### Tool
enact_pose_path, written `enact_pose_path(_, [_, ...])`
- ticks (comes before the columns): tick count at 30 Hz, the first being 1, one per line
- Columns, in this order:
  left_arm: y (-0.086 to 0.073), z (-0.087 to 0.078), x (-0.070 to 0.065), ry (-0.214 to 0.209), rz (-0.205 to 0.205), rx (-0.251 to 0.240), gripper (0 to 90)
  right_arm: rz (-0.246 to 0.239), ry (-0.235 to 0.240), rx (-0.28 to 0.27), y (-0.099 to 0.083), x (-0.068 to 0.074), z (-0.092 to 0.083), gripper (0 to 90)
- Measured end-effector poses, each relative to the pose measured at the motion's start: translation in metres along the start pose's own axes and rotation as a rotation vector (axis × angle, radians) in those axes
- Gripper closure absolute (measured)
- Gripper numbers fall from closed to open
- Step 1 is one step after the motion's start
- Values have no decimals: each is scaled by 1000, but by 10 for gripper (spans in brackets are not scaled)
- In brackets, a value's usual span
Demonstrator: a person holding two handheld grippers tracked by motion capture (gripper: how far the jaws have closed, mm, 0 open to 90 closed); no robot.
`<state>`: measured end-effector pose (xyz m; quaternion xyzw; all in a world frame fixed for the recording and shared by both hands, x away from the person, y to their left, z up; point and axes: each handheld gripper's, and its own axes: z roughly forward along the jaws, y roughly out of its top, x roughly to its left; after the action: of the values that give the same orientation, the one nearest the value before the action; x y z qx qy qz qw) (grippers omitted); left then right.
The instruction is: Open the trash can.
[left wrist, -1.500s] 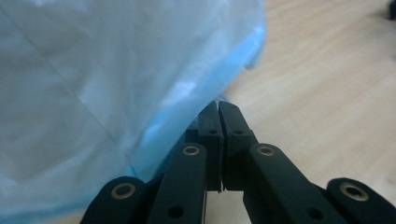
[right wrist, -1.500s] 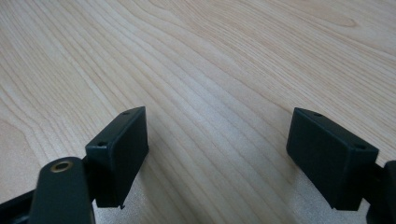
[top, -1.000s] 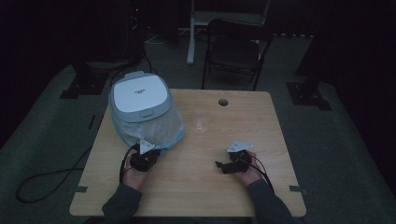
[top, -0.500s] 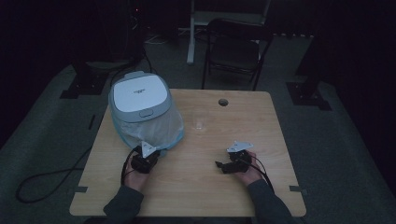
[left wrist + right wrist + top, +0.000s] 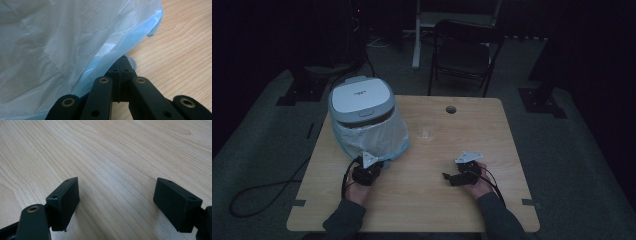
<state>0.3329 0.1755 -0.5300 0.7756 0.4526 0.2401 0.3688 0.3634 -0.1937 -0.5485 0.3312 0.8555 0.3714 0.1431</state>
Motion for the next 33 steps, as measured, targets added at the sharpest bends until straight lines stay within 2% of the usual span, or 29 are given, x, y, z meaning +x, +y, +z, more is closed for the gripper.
enact_pose_path(2, [-1, 0, 1, -7, -13, -2, 900, 0, 0, 0, 0, 0, 0, 202])
enact_pose_path(7, [-3, 2, -1, 0, -7, -1, 900, 0, 0, 0, 0, 0, 0, 202])
enact_pose_path(17, [-8, 6, 2, 1, -28, -24, 900, 0, 0, 0, 0, 0, 0, 202])
enact_pose_path(33, [-9, 7, 4, -12, -29, -23, 900, 0, -1, 1, 0, 0, 0, 202])
